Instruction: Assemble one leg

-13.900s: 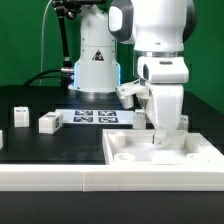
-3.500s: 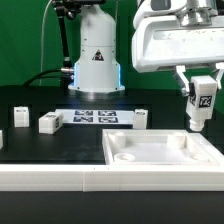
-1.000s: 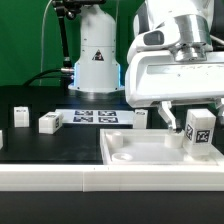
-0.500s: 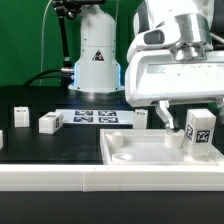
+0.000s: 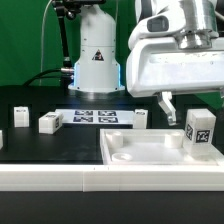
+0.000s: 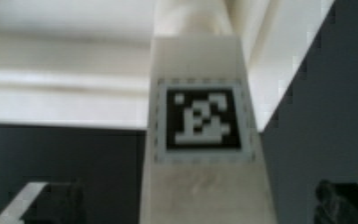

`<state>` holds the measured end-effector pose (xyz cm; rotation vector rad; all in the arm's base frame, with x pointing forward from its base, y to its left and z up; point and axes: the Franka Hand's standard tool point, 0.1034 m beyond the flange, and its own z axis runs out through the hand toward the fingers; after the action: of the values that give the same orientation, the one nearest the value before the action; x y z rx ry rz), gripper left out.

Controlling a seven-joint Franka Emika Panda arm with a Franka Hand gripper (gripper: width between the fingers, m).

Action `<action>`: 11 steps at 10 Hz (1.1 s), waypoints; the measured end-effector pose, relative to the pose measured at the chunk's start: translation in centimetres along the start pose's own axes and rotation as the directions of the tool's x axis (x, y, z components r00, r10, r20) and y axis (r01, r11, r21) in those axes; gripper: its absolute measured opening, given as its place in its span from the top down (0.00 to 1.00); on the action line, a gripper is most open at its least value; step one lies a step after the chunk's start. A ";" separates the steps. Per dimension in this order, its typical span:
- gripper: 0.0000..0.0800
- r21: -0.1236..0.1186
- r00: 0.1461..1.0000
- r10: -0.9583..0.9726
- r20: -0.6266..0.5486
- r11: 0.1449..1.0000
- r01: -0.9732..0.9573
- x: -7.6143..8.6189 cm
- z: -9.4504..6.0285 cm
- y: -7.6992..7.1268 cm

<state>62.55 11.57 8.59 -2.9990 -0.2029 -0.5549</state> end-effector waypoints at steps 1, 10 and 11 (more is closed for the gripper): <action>0.19 0.008 0.999 0.004 0.052 1.000 -0.004 0.4 0.0 0.1; 0.35 0.056 0.911 0.011 0.411 0.998 -0.038 -0.8 -0.3 0.0; 0.54 0.056 0.911 0.011 0.411 0.998 -0.038 -0.8 -0.3 0.0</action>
Offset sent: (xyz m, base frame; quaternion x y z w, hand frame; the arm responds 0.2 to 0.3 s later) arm 0.0025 -0.0095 0.0013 -0.0065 -0.1854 0.0024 0.9826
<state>61.68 11.42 8.61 -3.0117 -0.2032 0.0947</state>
